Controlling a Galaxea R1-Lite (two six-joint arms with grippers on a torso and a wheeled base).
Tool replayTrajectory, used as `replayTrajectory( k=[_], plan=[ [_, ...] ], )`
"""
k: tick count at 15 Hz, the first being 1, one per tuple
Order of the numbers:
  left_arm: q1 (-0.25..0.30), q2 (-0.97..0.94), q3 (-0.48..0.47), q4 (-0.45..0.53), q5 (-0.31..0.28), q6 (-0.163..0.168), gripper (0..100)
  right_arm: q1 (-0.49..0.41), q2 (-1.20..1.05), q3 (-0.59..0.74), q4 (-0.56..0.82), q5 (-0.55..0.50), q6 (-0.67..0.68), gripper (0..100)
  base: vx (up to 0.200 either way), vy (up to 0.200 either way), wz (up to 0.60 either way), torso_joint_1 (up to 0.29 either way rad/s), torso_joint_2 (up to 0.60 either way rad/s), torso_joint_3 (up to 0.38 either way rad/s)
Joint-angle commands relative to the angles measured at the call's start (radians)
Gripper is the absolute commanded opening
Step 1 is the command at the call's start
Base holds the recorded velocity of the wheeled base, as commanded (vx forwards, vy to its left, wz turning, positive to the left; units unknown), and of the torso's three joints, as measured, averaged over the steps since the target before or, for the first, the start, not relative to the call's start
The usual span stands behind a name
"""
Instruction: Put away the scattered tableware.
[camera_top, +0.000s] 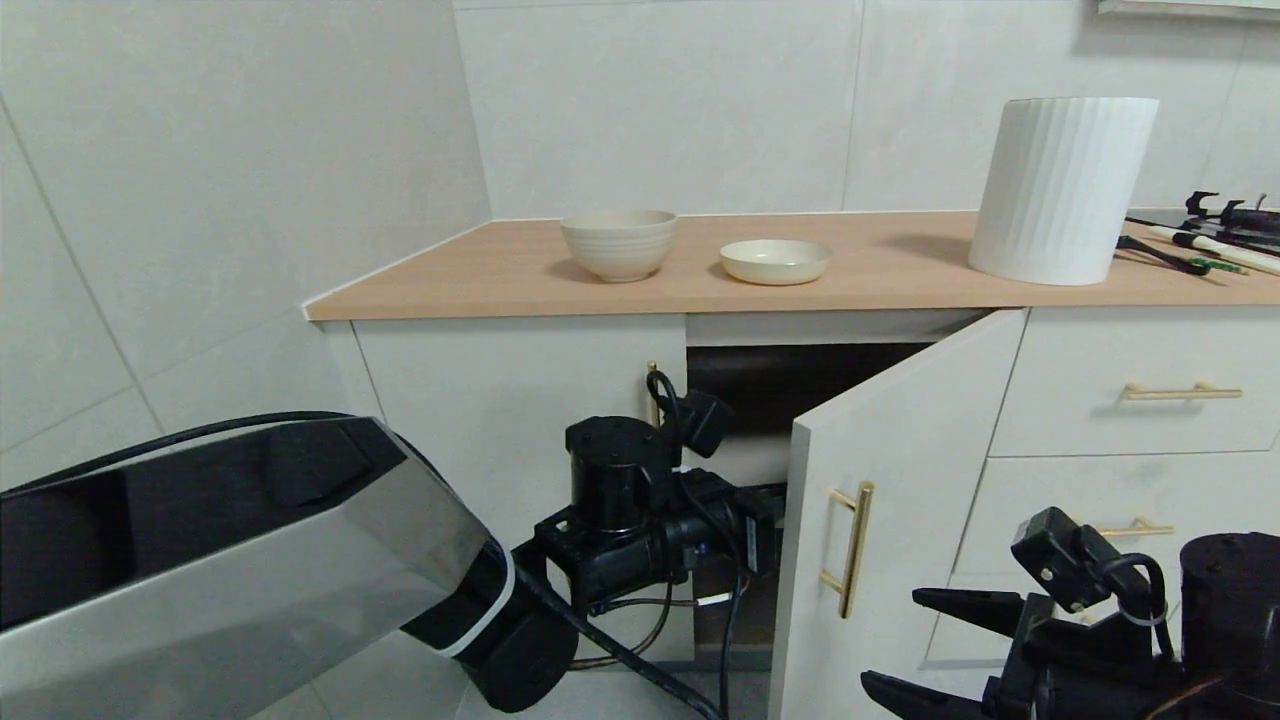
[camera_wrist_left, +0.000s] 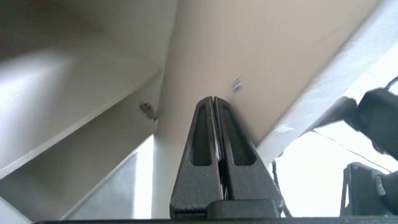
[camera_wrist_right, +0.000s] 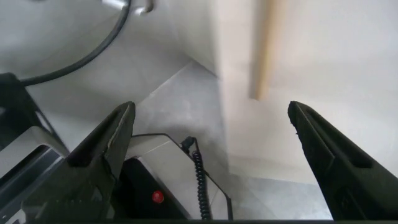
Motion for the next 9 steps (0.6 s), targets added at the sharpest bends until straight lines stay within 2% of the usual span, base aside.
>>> replayTrajectory(
  k=[1, 4, 8, 9],
  plan=[
    [0.000, 0.021, -0.049, 0.016, 0.001, 0.000, 0, 0.000, -0.001, 0.000, 0.000, 0.000, 0.000, 100, 0.000, 0.000, 0.00, 0.000, 0.00, 0.000],
    [0.000, 0.016, -0.053, 0.025, 0.000, 0.000, 0, -0.001, -0.001, 0.000, 0.000, 0.000, 0.000, 100, 0.000, 0.000, 0.00, 0.000, 0.00, 0.000],
    [0.000, 0.019, -0.102, 0.062, 0.001, 0.000, 0, -0.001, -0.012, 0.001, 0.000, -0.002, 0.000, 100, -0.200, 0.000, 0.00, 0.007, 0.00, 0.002],
    [0.000, 0.019, -0.119, 0.076, 0.001, 0.000, 0, -0.001, -0.013, 0.001, 0.000, -0.002, 0.000, 100, 0.000, 0.000, 0.00, 0.000, 0.00, 0.000]
  ],
)
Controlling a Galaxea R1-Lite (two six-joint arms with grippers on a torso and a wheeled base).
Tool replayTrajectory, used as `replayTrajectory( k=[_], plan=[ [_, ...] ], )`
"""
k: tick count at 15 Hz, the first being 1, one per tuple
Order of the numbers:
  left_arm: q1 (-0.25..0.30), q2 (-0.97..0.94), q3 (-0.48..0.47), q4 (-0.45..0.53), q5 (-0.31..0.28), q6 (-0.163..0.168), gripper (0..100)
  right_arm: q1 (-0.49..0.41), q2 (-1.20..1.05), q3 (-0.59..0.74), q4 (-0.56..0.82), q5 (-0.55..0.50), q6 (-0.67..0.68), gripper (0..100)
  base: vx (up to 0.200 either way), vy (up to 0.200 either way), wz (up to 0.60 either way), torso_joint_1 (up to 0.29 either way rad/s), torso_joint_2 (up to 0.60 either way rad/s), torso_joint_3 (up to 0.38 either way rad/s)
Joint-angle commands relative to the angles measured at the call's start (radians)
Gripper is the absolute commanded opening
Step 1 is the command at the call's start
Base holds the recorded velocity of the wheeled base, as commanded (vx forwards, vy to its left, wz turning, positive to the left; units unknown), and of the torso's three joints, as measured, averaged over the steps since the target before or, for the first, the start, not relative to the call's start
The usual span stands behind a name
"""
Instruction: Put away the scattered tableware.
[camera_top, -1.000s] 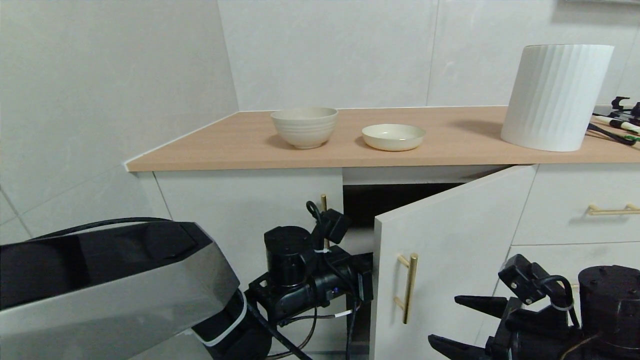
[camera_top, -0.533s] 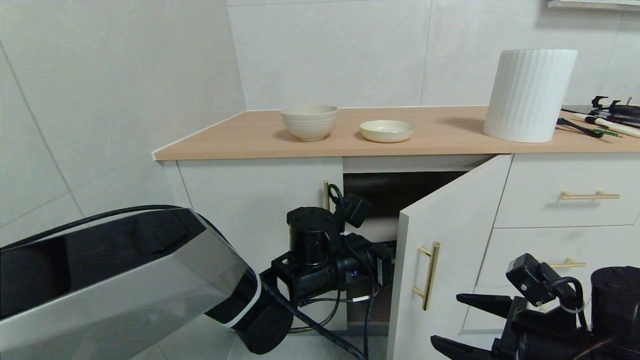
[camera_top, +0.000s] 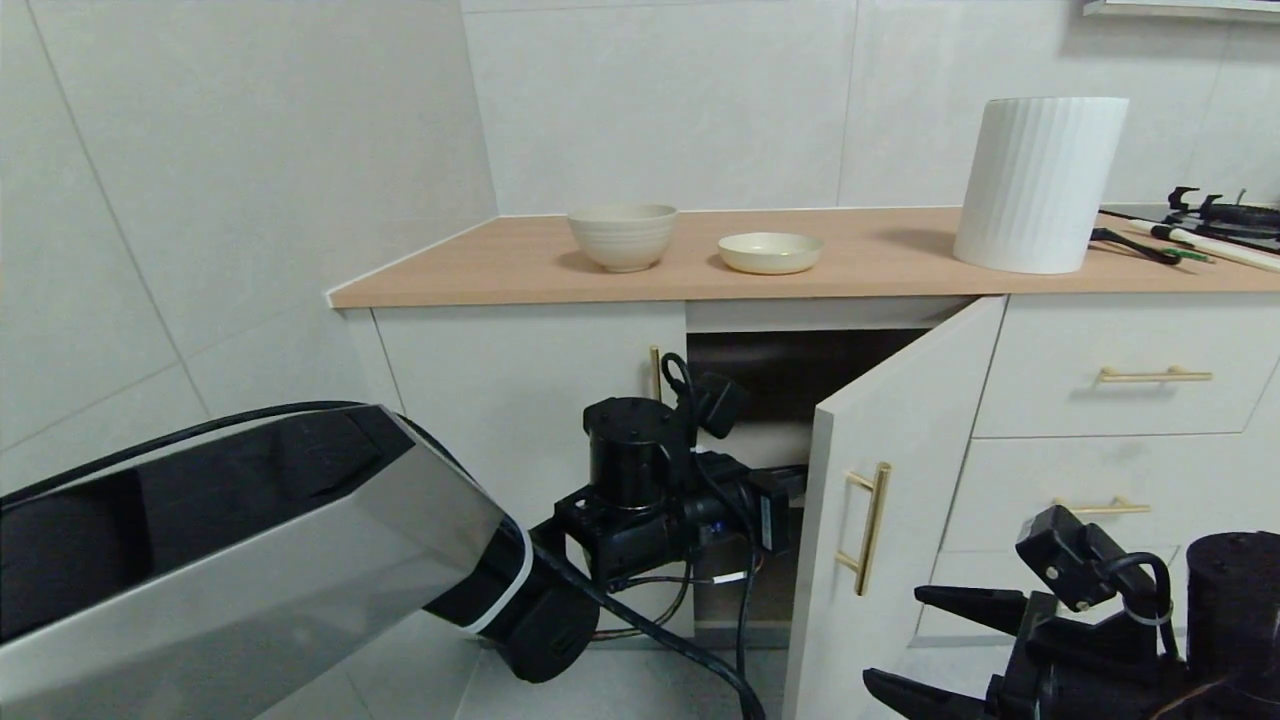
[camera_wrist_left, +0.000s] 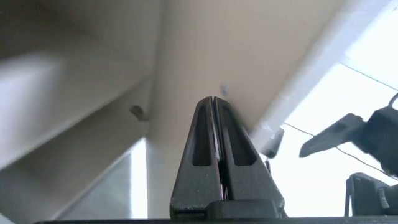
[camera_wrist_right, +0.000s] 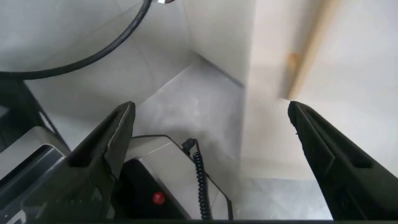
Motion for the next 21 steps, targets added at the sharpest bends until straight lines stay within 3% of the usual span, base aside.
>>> replayTrajectory(
  k=[1, 7, 9, 11, 12, 13, 15, 18, 19, 21],
  plan=[
    [0.001, 0.005, -0.058, 0.036, -0.001, 0.000, 0, 0.001, -0.005, 0.000, -0.001, 0.000, 0.000, 100, 0.000, 0.000, 0.00, 0.000, 0.00, 0.000],
    [-0.007, 0.028, -0.124, 0.093, 0.001, 0.000, 0, 0.001, -0.026, 0.012, -0.001, 0.000, -0.003, 100, 0.000, 0.000, 0.00, 0.000, 0.00, 0.000],
    [-0.083, 0.016, -0.167, 0.162, 0.002, 0.004, 0, 0.002, -0.051, 0.018, -0.001, 0.002, -0.003, 100, 0.000, 0.000, 0.00, 0.000, 0.00, 0.000],
    [-0.243, -0.073, -0.169, 0.274, 0.002, 0.007, 0, 0.005, -0.112, 0.049, -0.001, 0.012, -0.006, 100, 0.000, 0.000, 0.00, 0.000, 0.00, 0.000],
    [-0.295, -0.110, -0.158, 0.329, 0.004, 0.007, 0, 0.007, -0.154, 0.061, -0.001, 0.040, -0.009, 100, 0.000, 0.000, 0.00, 0.000, 0.00, 0.000],
    [-0.304, -0.121, -0.149, 0.336, 0.005, 0.006, 0, 0.007, -0.195, 0.070, -0.001, 0.088, -0.009, 100, 0.000, 0.000, 0.00, 0.000, 0.00, 0.000],
    [-0.281, -0.119, -0.120, 0.279, 0.022, 0.001, 0, 0.007, -0.256, 0.083, 0.007, 0.173, -0.008, 100, 0.000, 0.000, 0.00, 0.000, 0.00, 0.000],
    [-0.197, -0.200, -0.015, 0.204, 0.048, 0.009, 0, 0.004, -0.193, 0.052, 0.008, 0.154, -0.006, 100, 0.000, 0.000, 0.00, 0.000, 0.00, 0.000],
    [-0.143, -0.257, 0.031, 0.205, 0.048, 0.012, 0, 0.004, -0.157, 0.023, 0.010, 0.097, -0.003, 100, 0.000, 0.000, 0.00, 0.000, 0.00, 0.000],
    [-0.002, -0.395, 0.132, 0.222, 0.050, 0.050, 0, 0.005, -0.083, -0.074, 0.010, -0.089, -0.003, 100, 0.000, 0.000, 0.00, 0.000, 0.00, 0.000]
  ],
)
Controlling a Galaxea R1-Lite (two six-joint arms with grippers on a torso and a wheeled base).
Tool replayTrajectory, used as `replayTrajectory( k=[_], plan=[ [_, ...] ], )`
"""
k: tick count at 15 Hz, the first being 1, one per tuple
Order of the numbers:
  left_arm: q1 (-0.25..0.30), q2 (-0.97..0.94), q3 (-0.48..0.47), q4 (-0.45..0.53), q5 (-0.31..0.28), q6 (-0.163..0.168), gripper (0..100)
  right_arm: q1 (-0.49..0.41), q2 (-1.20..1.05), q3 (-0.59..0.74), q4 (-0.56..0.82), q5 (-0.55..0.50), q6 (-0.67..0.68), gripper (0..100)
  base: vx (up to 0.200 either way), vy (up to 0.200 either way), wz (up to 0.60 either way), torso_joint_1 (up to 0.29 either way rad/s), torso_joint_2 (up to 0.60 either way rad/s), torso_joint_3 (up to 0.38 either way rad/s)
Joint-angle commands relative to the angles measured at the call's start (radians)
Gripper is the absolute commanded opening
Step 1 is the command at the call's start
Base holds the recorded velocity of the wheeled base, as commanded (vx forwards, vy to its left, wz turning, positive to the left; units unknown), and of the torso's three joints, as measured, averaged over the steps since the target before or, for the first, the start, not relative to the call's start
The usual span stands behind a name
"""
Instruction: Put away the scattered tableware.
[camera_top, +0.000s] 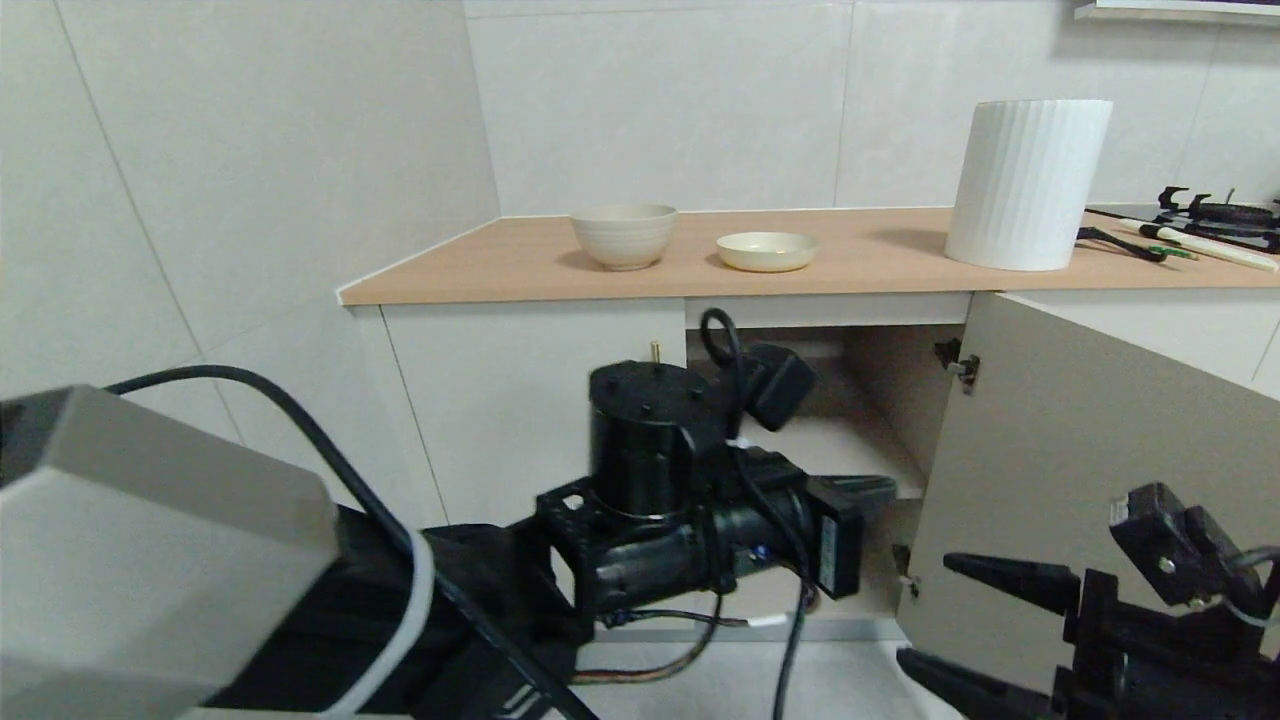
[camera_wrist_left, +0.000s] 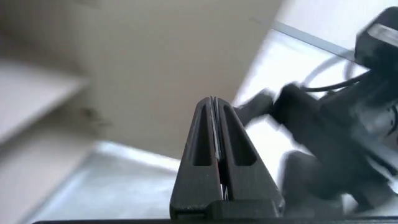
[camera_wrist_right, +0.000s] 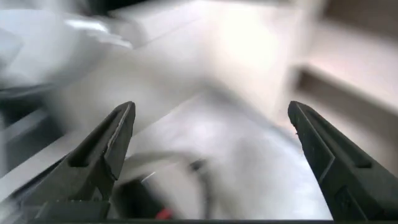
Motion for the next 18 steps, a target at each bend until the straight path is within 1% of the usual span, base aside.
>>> replayTrajectory(
  k=[1, 2, 3, 4, 5, 6, 7, 8, 9, 10, 11, 12, 14, 16, 18],
  plan=[
    [0.182, -0.227, 0.139, 0.047, 0.003, 0.036, 0, 0.003, 0.100, -0.123, 0.008, -0.151, 0.001, 100, 0.000, 0.000, 0.00, 0.000, 0.00, 0.000],
    [0.256, -0.342, 0.183, 0.139, 0.006, 0.039, 0, 0.003, 0.118, -0.206, 0.071, -0.258, 0.001, 100, 0.000, 0.000, 0.00, 0.000, 0.00, 0.000],
    [0.295, -0.400, 0.198, 0.200, 0.008, 0.039, 0, 0.003, 0.117, -0.254, 0.121, -0.289, 0.001, 100, 0.000, 0.000, 0.00, 0.000, 0.00, 0.000],
    [0.363, -0.520, 0.218, 0.344, 0.009, 0.039, 0, 0.001, 0.101, -0.370, 0.247, -0.299, 0.001, 100, 0.000, 0.000, 0.00, 0.000, 0.00, 0.000],
    [0.411, -0.597, 0.223, 0.430, 0.012, 0.041, 0, 0.001, 0.083, -0.464, 0.354, -0.302, -0.001, 100, 0.000, 0.000, 0.00, 0.000, 0.00, 0.000],
    [0.455, -0.658, 0.228, 0.489, 0.021, 0.041, 0, 0.003, 0.060, -0.577, 0.502, -0.302, -0.001, 100, 0.000, 0.000, 0.00, 0.000, 0.00, 0.000],
    [0.477, -0.693, 0.235, 0.515, 0.029, 0.041, 0, 0.003, 0.049, -0.652, 0.621, -0.304, -0.001, 100, 0.000, 0.000, 0.00, 0.000, 0.00, 0.000],
    [0.529, -0.748, 0.258, 0.555, 0.047, 0.041, 0, 0.003, 0.026, -0.784, 0.848, -0.299, 0.004, 100, 0.000, 0.000, 0.00, 0.000, 0.00, 0.000],
    [0.544, -0.758, 0.261, 0.564, 0.052, 0.041, 0, 0.003, 0.022, -0.810, 0.893, -0.298, 0.007, 100, 0.000, 0.000, 0.00, 0.000, 0.00, 0.000],
    [0.621, -0.784, 0.263, 0.608, 0.052, 0.036, 0, 0.003, 0.000, -0.890, 1.011, -0.295, 0.093, 100, 0.000, 0.000, 0.00, 0.000, 0.00, 0.000],
    [0.644, -0.778, 0.254, 0.613, 0.054, 0.038, 100, 0.003, -0.015, -0.895, 1.017, -0.267, 0.176, 100, 0.000, 0.000, 0.00, 0.000, 0.00, 0.000],
    [0.656, -0.775, 0.243, 0.611, 0.049, 0.030, 100, 0.003, -0.018, -0.886, 1.020, -0.249, 0.191, 100, 0.000, 0.000, 0.00, 0.000, 0.00, 0.000],
    [0.659, -0.767, 0.235, 0.604, 0.050, 0.032, 100, -0.008, -0.037, -0.833, 1.048, -0.250, 0.193, 100, 0.000, 0.000, 0.00, 0.000, 0.00, 0.000],
    [0.661, -0.772, 0.234, 0.574, 0.050, 0.030, 100, -0.014, -0.043, -0.835, 1.048, -0.252, 0.193, 100, 0.000, 0.000, 0.00, 0.000, 0.00, 0.000],
    [0.661, -0.775, 0.237, 0.573, 0.050, 0.033, 100, -0.014, -0.040, -0.827, 1.049, -0.261, 0.193, 100, 0.000, 0.000, 0.00, 0.000, 0.00, 0.000]
  ],
)
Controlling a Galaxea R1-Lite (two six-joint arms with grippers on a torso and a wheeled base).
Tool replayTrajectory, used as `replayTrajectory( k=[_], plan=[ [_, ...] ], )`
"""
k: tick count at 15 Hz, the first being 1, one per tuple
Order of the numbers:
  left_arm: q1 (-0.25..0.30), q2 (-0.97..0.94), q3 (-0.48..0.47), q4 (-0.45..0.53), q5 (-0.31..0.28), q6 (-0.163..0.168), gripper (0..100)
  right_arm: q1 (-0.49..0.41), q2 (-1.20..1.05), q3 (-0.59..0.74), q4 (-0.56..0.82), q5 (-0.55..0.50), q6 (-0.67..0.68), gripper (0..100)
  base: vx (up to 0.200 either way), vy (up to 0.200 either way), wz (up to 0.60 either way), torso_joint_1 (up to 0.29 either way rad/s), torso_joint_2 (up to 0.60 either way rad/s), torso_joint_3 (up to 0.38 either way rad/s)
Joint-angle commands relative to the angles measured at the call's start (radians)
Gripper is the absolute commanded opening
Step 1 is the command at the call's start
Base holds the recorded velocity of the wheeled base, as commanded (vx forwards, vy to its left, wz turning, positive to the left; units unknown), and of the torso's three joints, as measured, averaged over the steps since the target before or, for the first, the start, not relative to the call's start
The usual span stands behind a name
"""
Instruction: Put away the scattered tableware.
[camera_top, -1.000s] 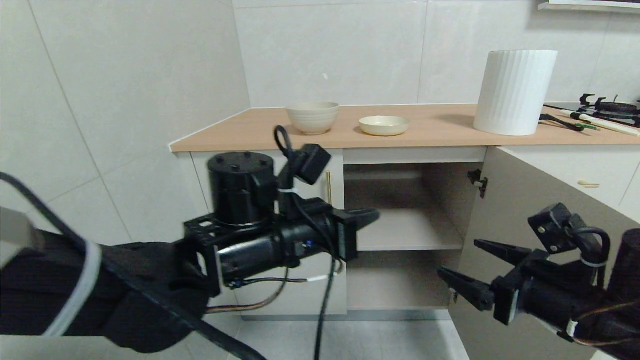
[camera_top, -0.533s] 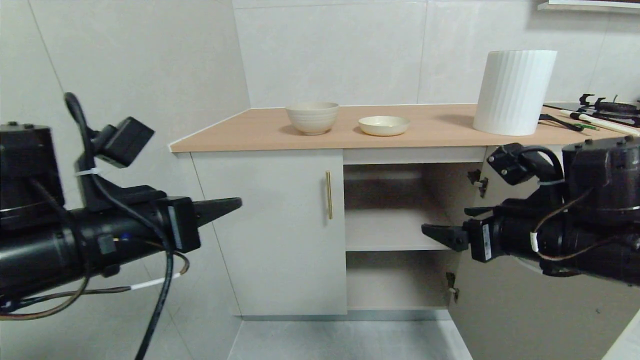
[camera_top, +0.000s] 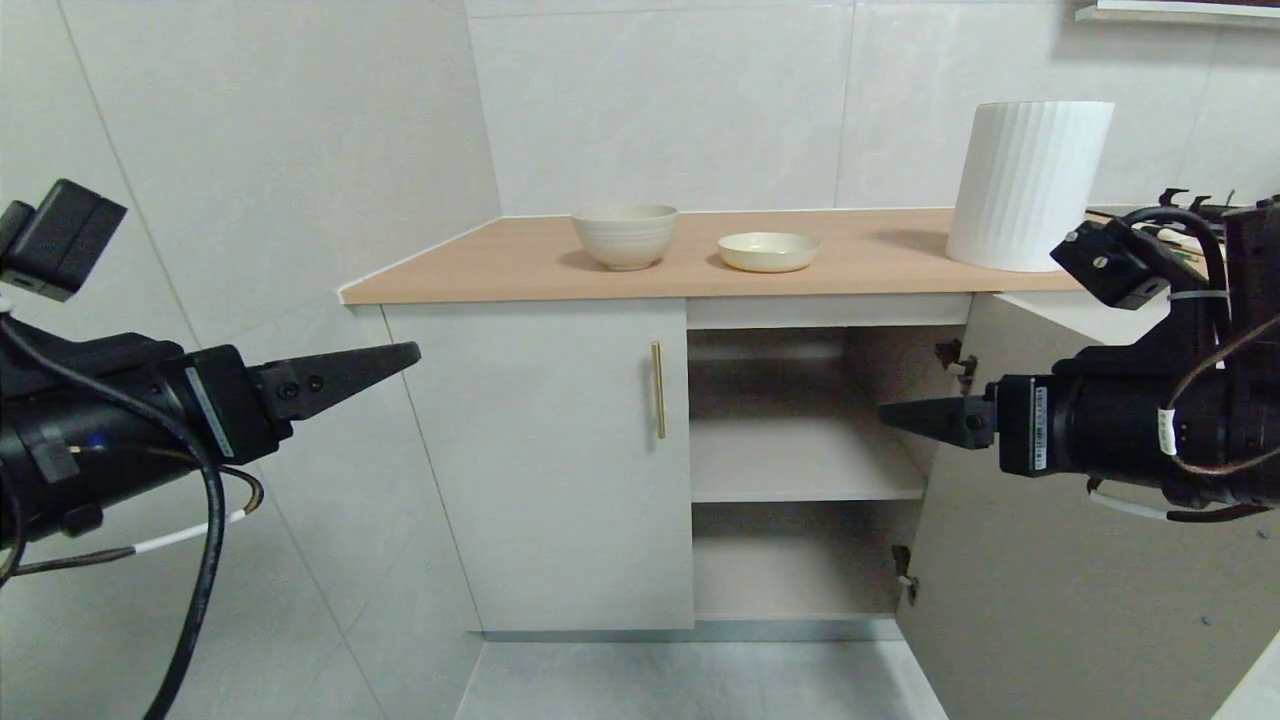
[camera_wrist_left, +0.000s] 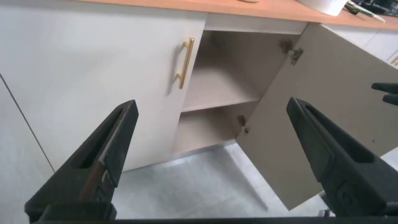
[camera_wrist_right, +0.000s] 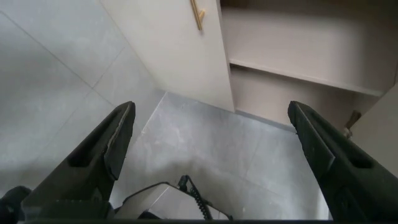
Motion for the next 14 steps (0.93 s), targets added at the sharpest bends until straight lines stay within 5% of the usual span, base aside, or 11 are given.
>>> replayTrajectory(
  k=[1, 5, 14],
  plan=[
    [0.001, 0.001, 0.000, 0.000, -0.001, 0.000, 100, 0.001, -0.007, 0.005, -0.001, -0.002, 0.000, 100, 0.000, 0.000, 0.00, 0.000, 0.00, 0.000],
    [0.001, -0.002, 0.000, 0.005, -0.001, 0.000, 100, 0.007, -0.010, 0.009, -0.001, -0.002, -0.002, 100, 0.000, 0.000, 0.00, 0.000, 0.00, 0.000],
    [0.001, 0.012, -0.004, 0.005, -0.003, 0.000, 100, 0.039, -0.011, 0.018, -0.006, 0.007, 0.003, 100, 0.200, 0.000, 0.00, 0.001, 0.00, 0.001]
  ],
)
